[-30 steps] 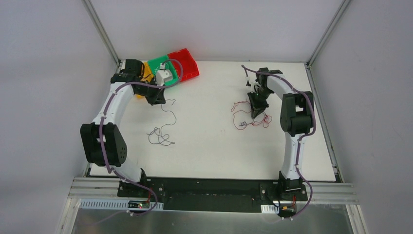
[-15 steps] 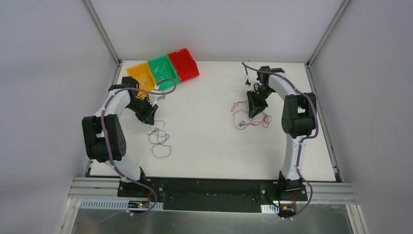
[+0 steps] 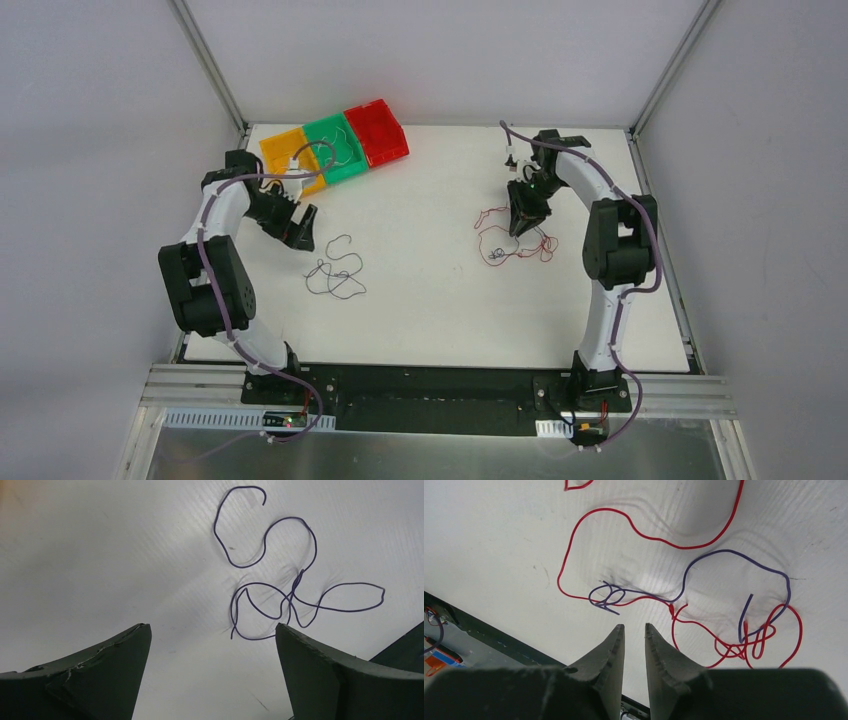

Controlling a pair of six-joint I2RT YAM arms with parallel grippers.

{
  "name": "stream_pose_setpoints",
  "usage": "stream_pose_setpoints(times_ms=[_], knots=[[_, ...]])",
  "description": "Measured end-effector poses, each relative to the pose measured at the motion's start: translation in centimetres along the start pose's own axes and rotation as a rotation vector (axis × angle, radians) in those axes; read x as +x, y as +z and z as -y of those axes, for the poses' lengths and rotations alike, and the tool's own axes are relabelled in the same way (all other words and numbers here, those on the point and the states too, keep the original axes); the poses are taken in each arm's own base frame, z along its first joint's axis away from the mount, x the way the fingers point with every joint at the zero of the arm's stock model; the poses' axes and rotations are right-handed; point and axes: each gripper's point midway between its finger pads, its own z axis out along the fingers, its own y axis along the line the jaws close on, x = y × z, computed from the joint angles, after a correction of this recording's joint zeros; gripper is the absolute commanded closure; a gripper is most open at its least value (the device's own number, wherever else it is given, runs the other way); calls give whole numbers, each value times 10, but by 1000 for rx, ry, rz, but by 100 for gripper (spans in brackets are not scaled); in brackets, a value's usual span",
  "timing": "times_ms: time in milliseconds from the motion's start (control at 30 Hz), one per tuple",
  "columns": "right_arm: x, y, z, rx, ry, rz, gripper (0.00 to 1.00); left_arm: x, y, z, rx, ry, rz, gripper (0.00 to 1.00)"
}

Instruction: Untangle the cables

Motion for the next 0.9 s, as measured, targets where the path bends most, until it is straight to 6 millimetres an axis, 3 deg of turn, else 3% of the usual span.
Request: stream_pose_setpoints(times_ms=[200,300,400,567,633,700,900], knots=[[0,-14,-7,-3,-18,45,74,-19,-14,-10,-42,-91,55,1],[0,-13,-7,-5,-18,47,74,-40,-18,-17,-93,-109,75,1],[0,-13,-7,-5,-18,46,74,-91,-20,-39,-181,-48,106,1],[0,-13,-7,-4,-18,46,74,-195,-6,-99,-320,68,223,1],[0,-14,-6,-2,-19,47,74,-219,5,-120,-358,111,248,2],[0,-14,-6,0,-18,47,74,-225,18,-135,-375,145,243,3],[0,-14,-4,13,-19,47,74,-221,64,-155,-354,209,186,7]])
